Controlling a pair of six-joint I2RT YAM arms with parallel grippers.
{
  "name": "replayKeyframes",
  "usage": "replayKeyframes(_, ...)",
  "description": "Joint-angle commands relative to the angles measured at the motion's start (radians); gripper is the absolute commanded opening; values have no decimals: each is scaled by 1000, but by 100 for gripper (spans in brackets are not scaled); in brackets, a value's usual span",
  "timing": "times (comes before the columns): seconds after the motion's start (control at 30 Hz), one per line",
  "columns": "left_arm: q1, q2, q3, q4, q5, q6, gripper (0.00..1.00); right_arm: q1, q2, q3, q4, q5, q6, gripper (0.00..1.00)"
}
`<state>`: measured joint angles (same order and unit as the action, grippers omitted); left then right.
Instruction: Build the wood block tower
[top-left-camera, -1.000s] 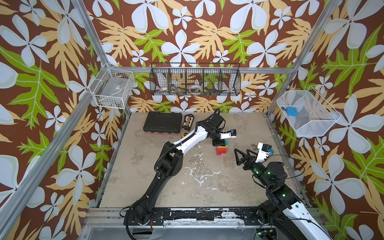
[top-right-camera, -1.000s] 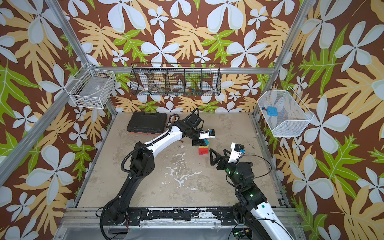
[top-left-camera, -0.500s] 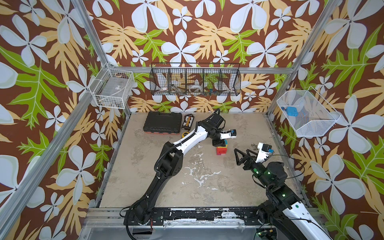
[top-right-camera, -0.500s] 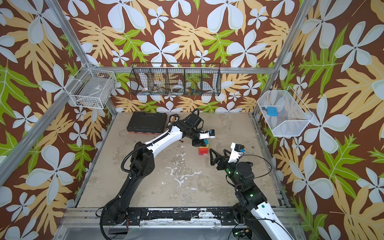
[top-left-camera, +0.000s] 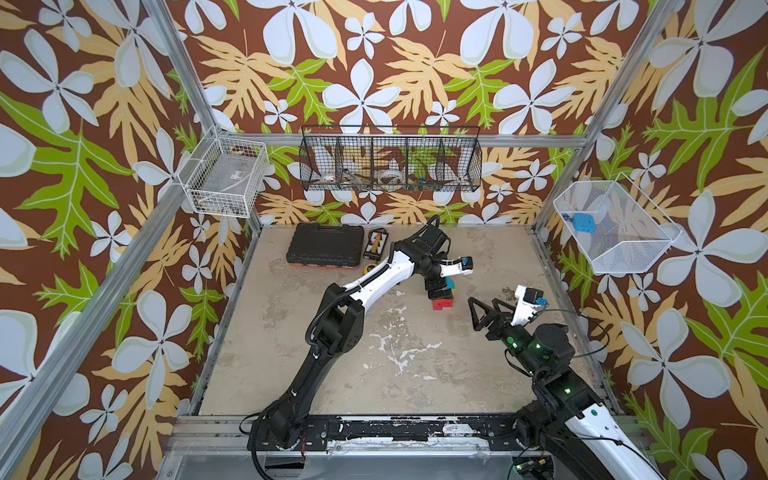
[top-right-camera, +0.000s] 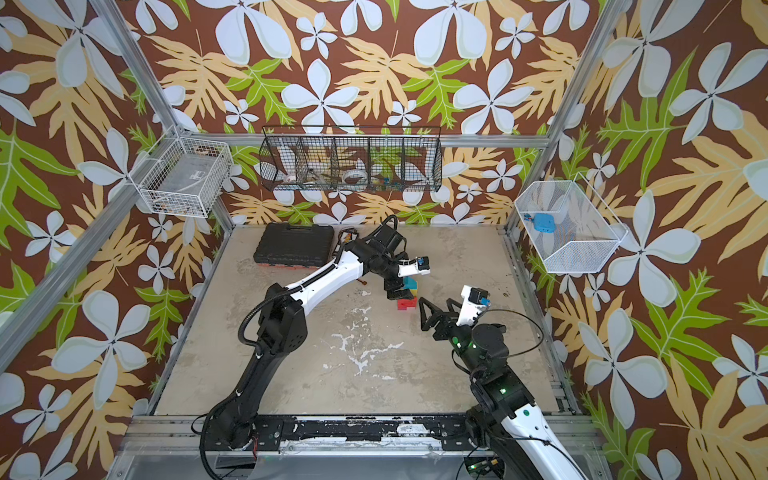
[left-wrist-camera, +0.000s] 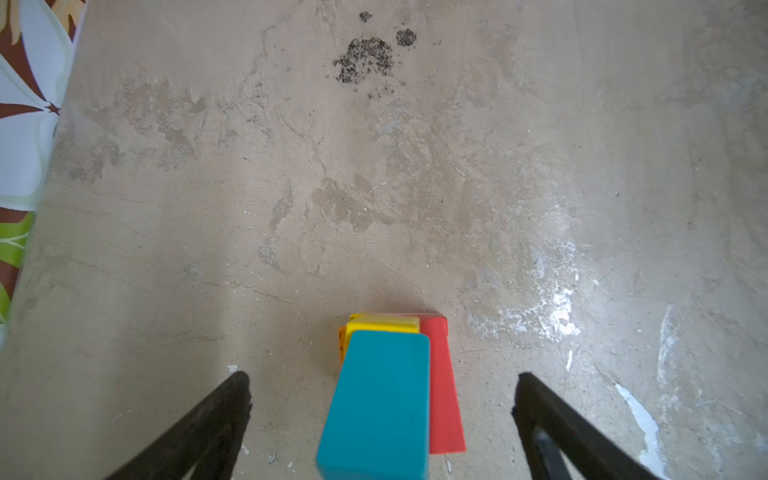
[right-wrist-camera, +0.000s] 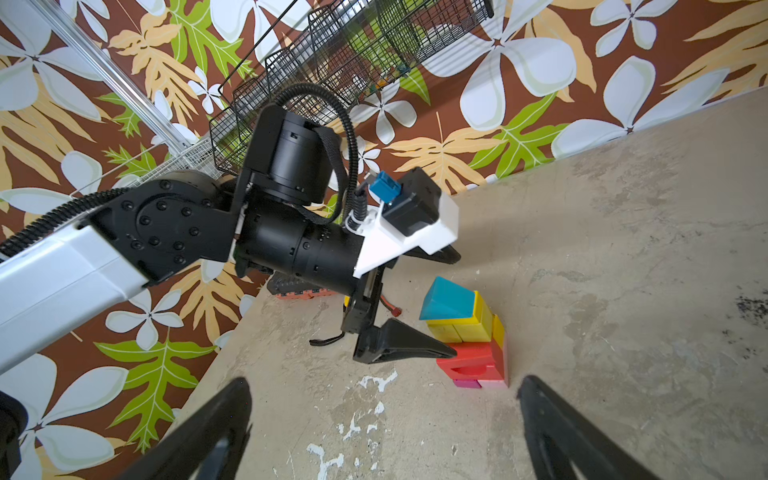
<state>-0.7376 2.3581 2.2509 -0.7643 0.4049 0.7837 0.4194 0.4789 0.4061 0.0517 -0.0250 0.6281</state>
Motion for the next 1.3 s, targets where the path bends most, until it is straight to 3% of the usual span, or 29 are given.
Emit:
replayKeyframes(0.0, -5, -93, -64, 54, 21, -43, 100, 0, -2, 8, 10, 19, -4, 100)
replayKeyframes(0.17, -19, -300, -285, 156, 58, -85, 100, -1, -15, 9, -15, 67, 5, 100)
replayKeyframes(0.27, -25, -476, -516, 304, 52, -141, 100, 0, -41, -8, -36, 123, 36, 100)
replayKeyframes(0.47, -6, -928, -1106, 852, -149, -445, 100, 0, -124, -86, -62, 272, 161, 100)
replayKeyframes(0.6, 125, -1210, -1393, 1062, -304, -693, 100, 0, -103, -130, 59, 352, 146, 100)
replayKeyframes(0.7, 290, -1384, -1595, 1184, -515, -894, 100, -2, -16, -179, 266, 437, -18, 100)
replayKeyframes(0.77, 388, -1453, -1730, 1271, -637, -994, 100, -2, 47, -172, 308, 576, -89, 100)
replayKeyframes(0.83, 461, -1492, -1843, 1340, -762, -1052, 100, -18, 127, -172, 421, 663, -218, 100)
replayKeyframes(0.9, 496, -1517, -1895, 1354, -835, -1042, 100, -63, 213, -180, 537, 669, -334, 100)
replayKeyframes(0.93, 500, -1523, -1909, 1360, -859, -1009, 100, -103, 262, -175, 559, 630, -367, 100)
replayKeyframes(1.0, 501, -1519, -1949, 1397, -894, -946, 100, -247, 366, -155, 546, 441, -373, 100)
replayKeyframes(1.07, 500, -1473, -2024, 1513, -906, -926, 100, -331, 453, -181, 610, 341, -358, 100)
replayKeyframes(1.2, 522, -1264, -2073, 1710, -946, -839, 100, -358, 637, -262, 867, 400, -433, 100)
replayKeyframes(1.27, 571, -1153, -2055, 1759, -838, -837, 100, -366, 719, -249, 911, 395, -448, 100)
